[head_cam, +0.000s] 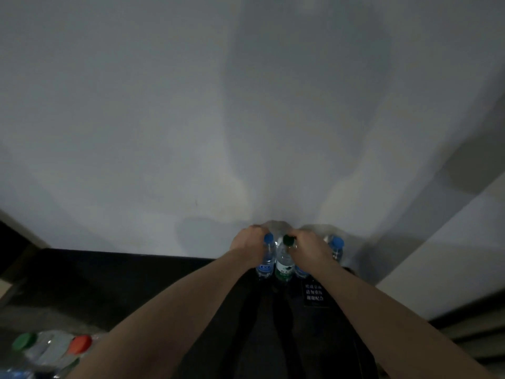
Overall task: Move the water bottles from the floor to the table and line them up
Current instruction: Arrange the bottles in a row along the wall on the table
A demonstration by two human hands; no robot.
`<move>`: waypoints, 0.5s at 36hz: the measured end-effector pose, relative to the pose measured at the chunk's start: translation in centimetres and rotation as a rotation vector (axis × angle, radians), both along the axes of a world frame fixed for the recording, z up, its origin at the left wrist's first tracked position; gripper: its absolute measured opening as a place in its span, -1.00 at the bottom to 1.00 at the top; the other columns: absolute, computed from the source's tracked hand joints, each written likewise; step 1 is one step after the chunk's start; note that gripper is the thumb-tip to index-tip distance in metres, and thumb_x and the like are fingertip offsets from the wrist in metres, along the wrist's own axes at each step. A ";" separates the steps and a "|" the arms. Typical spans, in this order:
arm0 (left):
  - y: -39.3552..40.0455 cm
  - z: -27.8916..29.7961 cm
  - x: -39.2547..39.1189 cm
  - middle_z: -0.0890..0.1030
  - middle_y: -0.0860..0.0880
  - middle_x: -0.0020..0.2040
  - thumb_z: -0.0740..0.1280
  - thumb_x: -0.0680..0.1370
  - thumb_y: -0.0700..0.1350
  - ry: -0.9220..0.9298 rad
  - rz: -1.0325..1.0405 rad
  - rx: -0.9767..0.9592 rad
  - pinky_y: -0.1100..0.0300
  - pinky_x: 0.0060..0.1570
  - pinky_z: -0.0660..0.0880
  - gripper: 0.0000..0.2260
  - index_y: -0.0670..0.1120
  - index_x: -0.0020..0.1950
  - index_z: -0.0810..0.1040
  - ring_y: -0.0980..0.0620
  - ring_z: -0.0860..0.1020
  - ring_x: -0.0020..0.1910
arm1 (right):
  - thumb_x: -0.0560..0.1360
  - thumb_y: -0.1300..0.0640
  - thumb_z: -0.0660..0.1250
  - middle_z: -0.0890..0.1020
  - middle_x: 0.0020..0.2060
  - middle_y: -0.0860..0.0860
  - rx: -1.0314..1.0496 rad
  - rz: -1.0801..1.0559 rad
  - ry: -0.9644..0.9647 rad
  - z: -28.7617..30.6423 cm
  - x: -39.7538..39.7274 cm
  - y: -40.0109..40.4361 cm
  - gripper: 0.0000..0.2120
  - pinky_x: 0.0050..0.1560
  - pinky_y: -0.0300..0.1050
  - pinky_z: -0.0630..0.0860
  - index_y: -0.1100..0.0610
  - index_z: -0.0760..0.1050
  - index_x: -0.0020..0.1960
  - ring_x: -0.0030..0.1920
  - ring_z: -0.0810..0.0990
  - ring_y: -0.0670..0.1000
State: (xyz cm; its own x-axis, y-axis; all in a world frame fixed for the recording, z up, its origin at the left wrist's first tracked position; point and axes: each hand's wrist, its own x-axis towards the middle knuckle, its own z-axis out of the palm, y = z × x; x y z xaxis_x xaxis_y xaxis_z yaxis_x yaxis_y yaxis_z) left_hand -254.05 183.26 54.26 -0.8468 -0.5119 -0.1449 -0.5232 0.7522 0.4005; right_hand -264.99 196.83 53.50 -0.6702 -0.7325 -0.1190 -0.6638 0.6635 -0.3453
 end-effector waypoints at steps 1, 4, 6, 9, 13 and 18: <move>0.1 0.4 0.6 0.60 -0.06 0.28 0.39 0.58 -0.22 0.006 0.006 0.006 0.03 0.21 0.55 -0.64 -0.03 0.36 0.56 -0.11 0.59 0.18 | 0.57 0.12 0.32 0.66 0.00 0.08 0.006 -0.008 -0.008 0.2 0.5 0.3 -0.82 -0.19 -0.09 0.53 0.07 0.57 0.16 -0.06 0.63 0.11; 0.5 1.7 3.2 0.60 -0.06 0.27 0.35 0.60 -0.18 -0.001 -0.003 0.053 0.03 0.18 0.56 -0.70 -0.02 0.32 0.58 -0.10 0.59 0.17 | 0.54 0.12 0.32 0.61 0.19 0.03 -0.036 -0.037 -0.080 1.0 2.4 1.5 -0.66 0.01 -0.05 0.57 -0.02 0.52 0.31 0.10 0.62 0.11; 0.7 2.4 5.8 0.61 -0.05 0.26 0.36 0.59 -0.12 -0.011 -0.039 0.127 0.09 0.17 0.54 -0.71 0.00 0.31 0.59 -0.06 0.59 0.16 | 0.53 0.09 0.34 0.59 0.24 -0.01 -0.095 -0.036 -0.175 1.5 4.2 2.9 -0.63 0.13 -0.03 0.56 -0.03 0.50 0.34 0.16 0.60 0.06; 0.9 3.6 10.8 0.59 0.05 0.29 0.39 0.58 -0.04 -0.056 -0.093 0.190 0.23 0.16 0.47 -0.67 0.07 0.35 0.56 0.04 0.58 0.18 | 0.53 0.04 0.41 0.57 0.27 -0.07 -0.144 0.023 -0.293 2.1 7.2 5.2 -0.61 0.24 -0.13 0.49 -0.06 0.50 0.36 0.21 0.57 -0.04; 1.3 4.6 18.2 0.58 0.11 0.27 0.38 0.58 0.05 -0.077 -0.036 0.159 0.26 0.14 0.48 -0.66 0.15 0.36 0.54 0.12 0.58 0.17 | 0.54 -0.06 0.40 0.52 0.10 -0.19 -0.120 0.073 -0.412 2.8 12.0 7.8 -0.59 0.01 -0.24 0.54 -0.13 0.46 0.37 -0.04 0.60 -0.17; 2.8 5.2 27.3 0.55 0.20 0.28 0.36 0.59 0.06 -0.053 0.042 0.093 0.35 0.14 0.39 -0.67 0.16 0.36 0.53 0.21 0.54 0.18 | 0.56 -0.14 0.37 0.42 0.22 -0.28 -0.080 0.191 -0.516 2.9 18.3 9.7 -0.59 0.12 -0.24 0.52 -0.22 0.42 0.38 0.14 0.51 -0.23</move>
State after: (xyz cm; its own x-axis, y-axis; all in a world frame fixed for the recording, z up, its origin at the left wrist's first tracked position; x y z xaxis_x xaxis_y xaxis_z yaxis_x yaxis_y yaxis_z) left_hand -226.71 186.01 59.48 -0.8149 -0.5288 -0.2372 -0.5755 0.6900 0.4390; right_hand -246.68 206.56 56.44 -0.3943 -0.8556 -0.3353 -0.5012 0.5060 -0.7019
